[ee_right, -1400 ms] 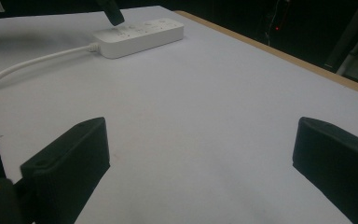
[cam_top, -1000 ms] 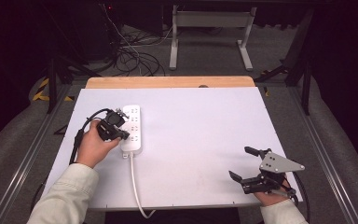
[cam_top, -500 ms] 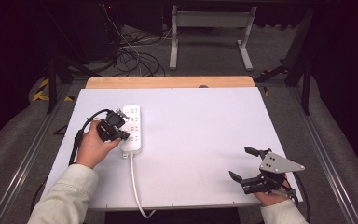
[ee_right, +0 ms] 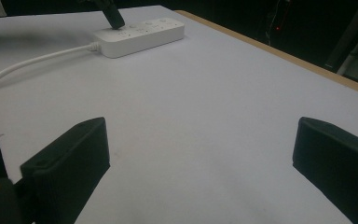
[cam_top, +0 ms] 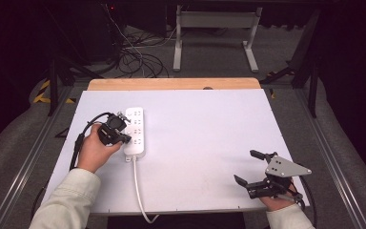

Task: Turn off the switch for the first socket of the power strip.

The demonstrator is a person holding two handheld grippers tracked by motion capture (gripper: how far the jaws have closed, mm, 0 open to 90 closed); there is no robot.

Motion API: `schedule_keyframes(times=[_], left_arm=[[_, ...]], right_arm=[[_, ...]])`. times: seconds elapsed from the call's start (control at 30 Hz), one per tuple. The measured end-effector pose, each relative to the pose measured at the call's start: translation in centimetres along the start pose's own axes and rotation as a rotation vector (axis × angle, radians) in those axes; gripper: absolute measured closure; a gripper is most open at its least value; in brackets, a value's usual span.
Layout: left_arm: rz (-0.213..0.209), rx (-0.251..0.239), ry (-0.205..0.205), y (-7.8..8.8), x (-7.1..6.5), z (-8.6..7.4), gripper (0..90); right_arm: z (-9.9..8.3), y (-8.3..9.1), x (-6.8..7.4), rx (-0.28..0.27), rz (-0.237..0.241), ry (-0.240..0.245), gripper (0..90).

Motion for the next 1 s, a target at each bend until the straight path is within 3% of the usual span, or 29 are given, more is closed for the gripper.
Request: schedule_keyframes(times=[0.07, 0.2, 0.3, 0.73, 1.0], left_arm=[[-0.015, -0.011, 0.010, 0.00, 0.04, -0.06, 90.0], [0.003, -0.007, 0.000, -0.01, -0.05, -0.03, 90.0], [-0.011, -0.013, 0.004, 0.00, -0.20, 0.01, 90.0], [-0.003, -0.021, 0.009, -0.02, -0.23, -0.04, 90.0], [0.050, -0.012, -0.008, -0.03, -0.51, -0.04, 90.0]], right_arm=[[-0.02, -0.02, 0.01, 0.001, 0.001, 0.000, 4.2], [-0.04, -0.07, 0.03, 0.002, 0.003, -0.001, 4.2], [-0.04, -0.08, 0.03, 0.002, 0.003, 0.000, 4.2], [-0.08, -0.09, 0.05, 0.004, 0.004, -0.002, 4.2], [-0.12, -0.13, 0.06, 0.008, 0.006, -0.002, 4.2]])
Point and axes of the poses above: each handheld gripper's, and its own axes: y roughly backward along the jaws, z roughly out of its top, x roughly to its left, the point moved 9 cm from there along -y, roughly forward along the jaws, and after that the axes turned 6 degrees about -y, right-handed, at the moved point
